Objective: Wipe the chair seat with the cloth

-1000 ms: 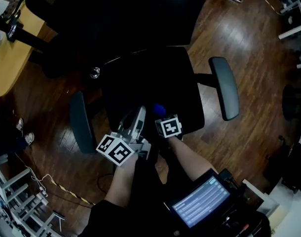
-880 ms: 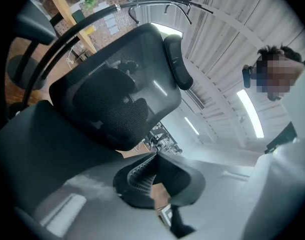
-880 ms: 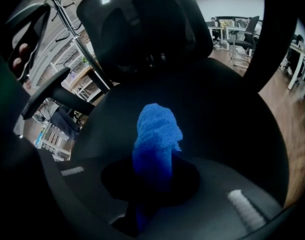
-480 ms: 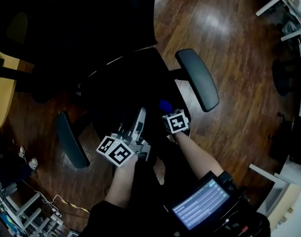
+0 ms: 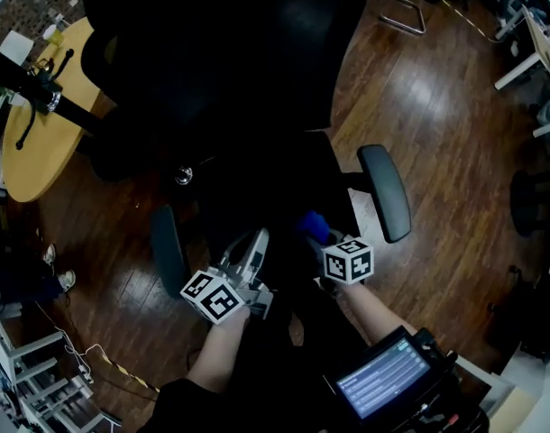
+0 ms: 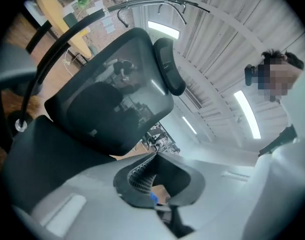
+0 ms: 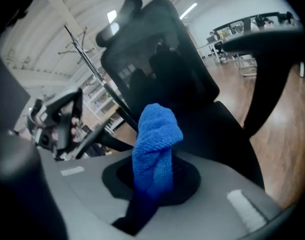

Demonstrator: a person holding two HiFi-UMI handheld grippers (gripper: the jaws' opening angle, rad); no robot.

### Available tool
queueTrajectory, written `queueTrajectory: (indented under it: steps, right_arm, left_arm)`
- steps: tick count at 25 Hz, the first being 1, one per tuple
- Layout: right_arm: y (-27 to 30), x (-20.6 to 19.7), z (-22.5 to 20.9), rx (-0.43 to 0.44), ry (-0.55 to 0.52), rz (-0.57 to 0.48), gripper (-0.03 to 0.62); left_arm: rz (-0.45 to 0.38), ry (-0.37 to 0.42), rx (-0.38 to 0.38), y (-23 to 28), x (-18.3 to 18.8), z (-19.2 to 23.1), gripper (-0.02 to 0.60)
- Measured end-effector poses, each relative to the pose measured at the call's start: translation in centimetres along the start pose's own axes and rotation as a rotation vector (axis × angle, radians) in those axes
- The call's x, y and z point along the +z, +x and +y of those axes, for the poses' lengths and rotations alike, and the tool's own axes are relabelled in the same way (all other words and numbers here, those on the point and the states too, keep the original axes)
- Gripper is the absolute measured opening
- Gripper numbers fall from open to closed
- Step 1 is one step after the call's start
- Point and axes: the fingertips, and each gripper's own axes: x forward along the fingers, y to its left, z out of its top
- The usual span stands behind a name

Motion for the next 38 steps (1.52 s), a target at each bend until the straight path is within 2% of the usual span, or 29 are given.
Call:
queueTrajectory:
  steps: [3, 6, 8, 12, 14, 19, 22, 26, 31, 38]
  right_arm:
    - [-4.9, 5.0, 7.8, 0.185, 0.044, -0.148, 0.048]
    - [-9.9, 10.5, 14.8, 0.349, 0.024, -0.299, 0.048]
    - [-12.5, 13.3, 18.0, 0.42, -0.013, -0.367, 0.048]
    - [-15.1, 17.1, 21.5, 0.521, -0.106, -0.439, 0.048]
    - [-16.3, 17.9, 22.2, 0.55, -0.108, -0.464, 0.048]
    - [-18.9, 17.2, 24.1, 0.654, -0.071, -0.493, 0.048]
    - [-20.1, 16.4, 25.6, 0.683, -0.083, -0.521, 0.048]
    - [-22.9, 14.1, 27.5, 0.686, -0.092, -0.566, 0.048]
    - [-25.6, 10.8, 30.7, 0.648, -0.111, -0.625, 0.048]
    - [-28.1, 6.5, 34.3, 0.684, -0.106, -0.641, 0.048]
  left_arm:
    - [-0.023, 0.026, -0.003, -2.9, 3.1, -3.1, -0.006]
    - [-0.095, 0.013, -0.03, -5.2, 7.3, -6.8, -0.006]
    - [-0.151, 0.002, -0.068, -6.4, 9.6, -8.9, -0.006]
    - [-0.231, 0.09, -0.093, -7.2, 12.6, -11.7, -0.006]
    - [-0.25, 0.105, -0.108, -7.6, 12.8, -13.5, -0.006]
    - [-0.306, 0.147, -0.095, -10.4, 11.0, -16.3, -0.006]
    - [-0.364, 0.121, -0.144, -13.1, 10.3, -17.1, -0.006]
    - [-0.335, 0.148, -0.177, -16.1, 8.4, -18.4, -0.006]
    - [-0.307, 0.182, -0.261, -19.0, 6.8, -21.0, -0.006]
    - [-0.305, 0.155, -0.311, -23.0, 3.8, -23.7, -0.006]
